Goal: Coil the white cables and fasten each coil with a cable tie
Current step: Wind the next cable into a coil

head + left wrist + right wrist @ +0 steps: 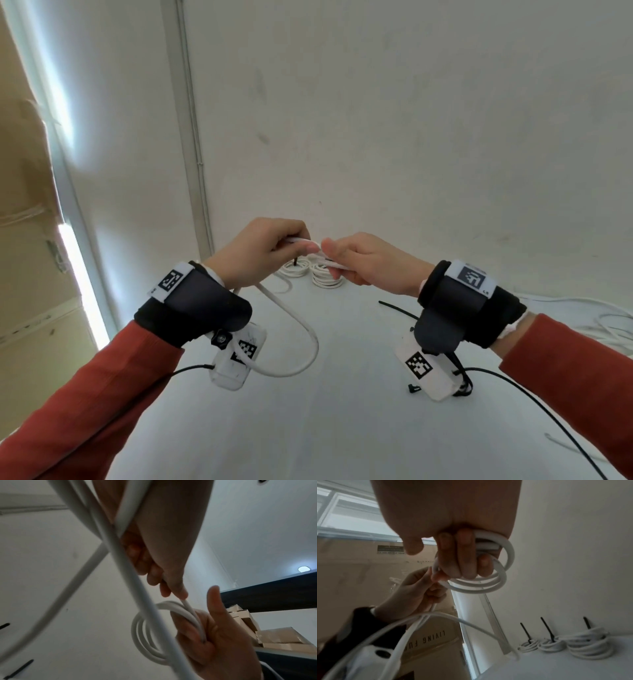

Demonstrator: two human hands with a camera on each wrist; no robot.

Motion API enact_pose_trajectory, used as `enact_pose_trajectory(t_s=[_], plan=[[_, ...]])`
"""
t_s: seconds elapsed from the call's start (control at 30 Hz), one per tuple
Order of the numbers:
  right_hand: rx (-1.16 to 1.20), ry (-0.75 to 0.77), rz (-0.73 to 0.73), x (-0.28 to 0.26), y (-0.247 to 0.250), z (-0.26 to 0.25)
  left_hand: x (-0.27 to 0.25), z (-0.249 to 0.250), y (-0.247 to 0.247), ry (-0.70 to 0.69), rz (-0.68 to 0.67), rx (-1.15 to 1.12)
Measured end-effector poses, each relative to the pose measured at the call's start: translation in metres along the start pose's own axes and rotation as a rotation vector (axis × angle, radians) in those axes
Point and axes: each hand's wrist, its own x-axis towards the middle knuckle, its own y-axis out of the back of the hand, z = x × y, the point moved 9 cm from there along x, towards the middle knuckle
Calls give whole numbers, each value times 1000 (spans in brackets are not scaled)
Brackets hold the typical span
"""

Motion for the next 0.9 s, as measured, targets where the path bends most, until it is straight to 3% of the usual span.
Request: enact_pose_trajectory(t_s=[0.2,0.4,0.6,0.7,0.83,0.9], plan=[[284,-94,22,-7,14,9,-11,-6,-28,46,-167,58],[330,-174,63,-18,24,29,-27,-27,-33,206,-201,-57],[305,-199,124,-23,33,39,-33,-22,-16,134,-119,51],[298,-188,130,-22,34,35,-33,-15,-7,52,-67,264],[297,-202,168,-19,44,35,-38,0,17,-112,136,401],[322,-232,210,-18,51,43,-42,-5,32,-53,253,297]])
